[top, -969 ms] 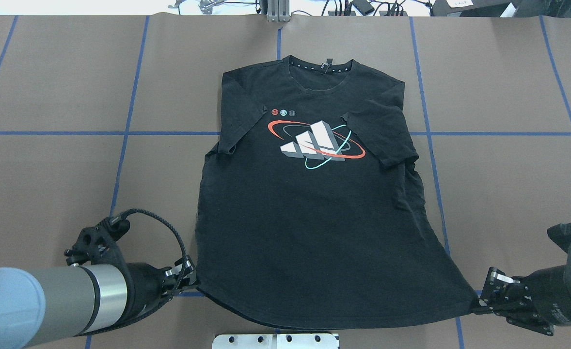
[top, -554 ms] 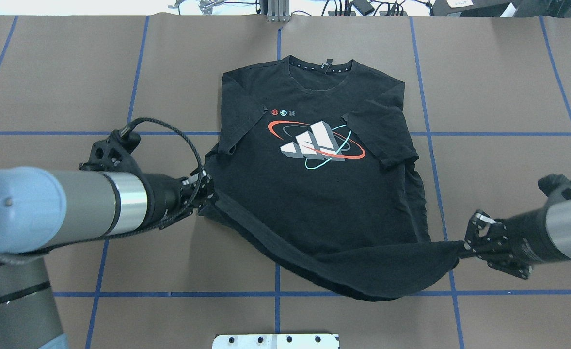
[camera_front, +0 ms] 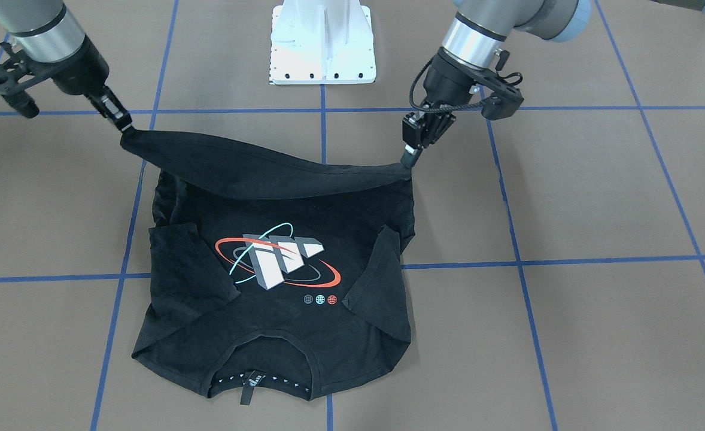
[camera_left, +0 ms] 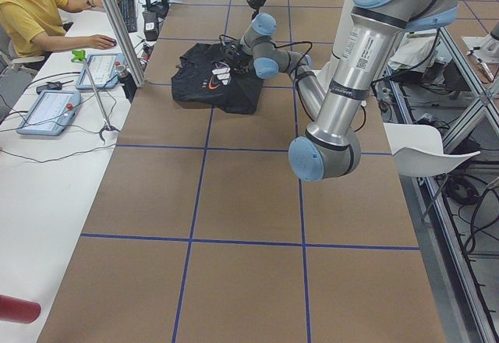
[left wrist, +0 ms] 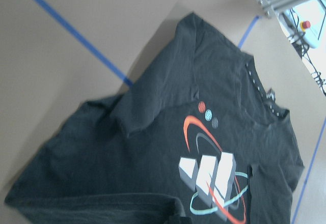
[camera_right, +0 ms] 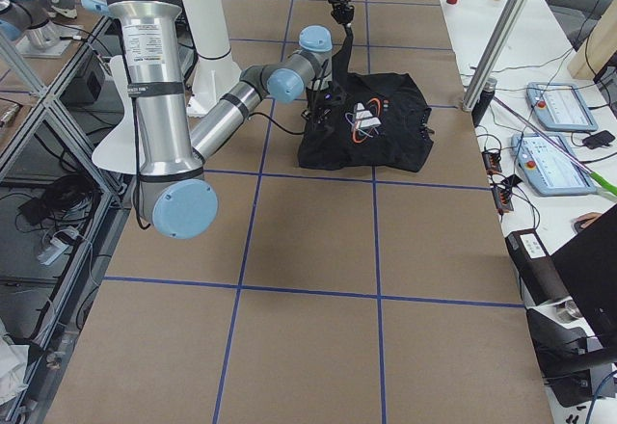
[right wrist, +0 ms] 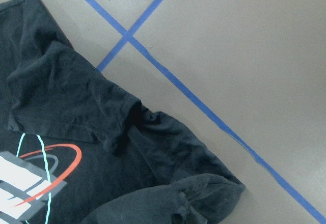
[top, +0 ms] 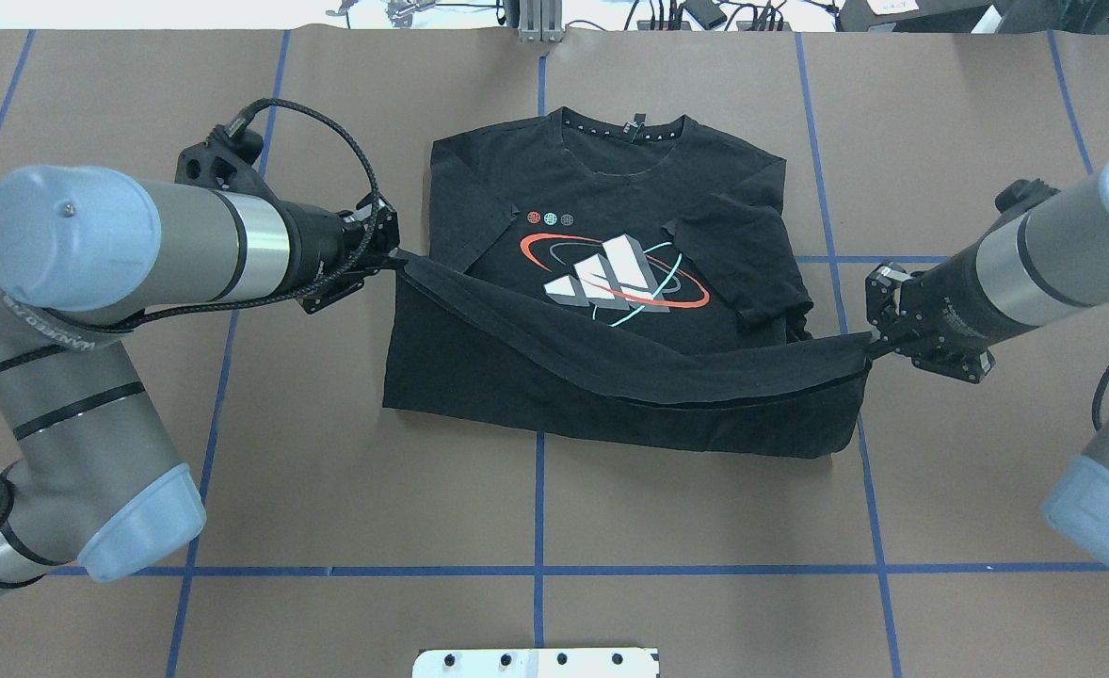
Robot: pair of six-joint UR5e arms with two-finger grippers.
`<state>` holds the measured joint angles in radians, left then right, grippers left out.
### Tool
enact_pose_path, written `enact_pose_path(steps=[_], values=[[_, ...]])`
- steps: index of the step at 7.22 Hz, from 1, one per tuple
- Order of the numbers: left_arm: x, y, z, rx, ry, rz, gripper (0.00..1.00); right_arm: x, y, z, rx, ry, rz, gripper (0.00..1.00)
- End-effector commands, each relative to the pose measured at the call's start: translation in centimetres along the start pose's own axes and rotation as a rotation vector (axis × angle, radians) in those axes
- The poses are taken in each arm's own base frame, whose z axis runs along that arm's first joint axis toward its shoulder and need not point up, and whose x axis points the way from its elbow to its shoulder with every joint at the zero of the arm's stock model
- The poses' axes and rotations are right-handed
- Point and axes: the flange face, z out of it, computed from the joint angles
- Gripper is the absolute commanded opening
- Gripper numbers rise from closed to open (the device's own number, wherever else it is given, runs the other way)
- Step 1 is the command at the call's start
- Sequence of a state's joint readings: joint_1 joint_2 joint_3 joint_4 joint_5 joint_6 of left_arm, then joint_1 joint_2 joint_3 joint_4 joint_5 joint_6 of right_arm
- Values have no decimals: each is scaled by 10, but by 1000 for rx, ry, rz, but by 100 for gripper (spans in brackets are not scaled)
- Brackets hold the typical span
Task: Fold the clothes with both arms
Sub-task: 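Lift both hem corners and carry them toward the collar, folding the shirt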
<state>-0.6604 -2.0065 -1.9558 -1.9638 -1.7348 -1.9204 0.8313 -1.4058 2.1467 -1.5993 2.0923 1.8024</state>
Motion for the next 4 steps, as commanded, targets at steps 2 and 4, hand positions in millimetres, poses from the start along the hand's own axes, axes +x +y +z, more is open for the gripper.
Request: enact_pose_path(steps=[2,4], values=[[-8,-40,70,34,1,5,0,-57,-66,45,65,56,-45,0],[-16,-60,104,56,-9,-1,0,-92,-98,64,101,85,-56,0]])
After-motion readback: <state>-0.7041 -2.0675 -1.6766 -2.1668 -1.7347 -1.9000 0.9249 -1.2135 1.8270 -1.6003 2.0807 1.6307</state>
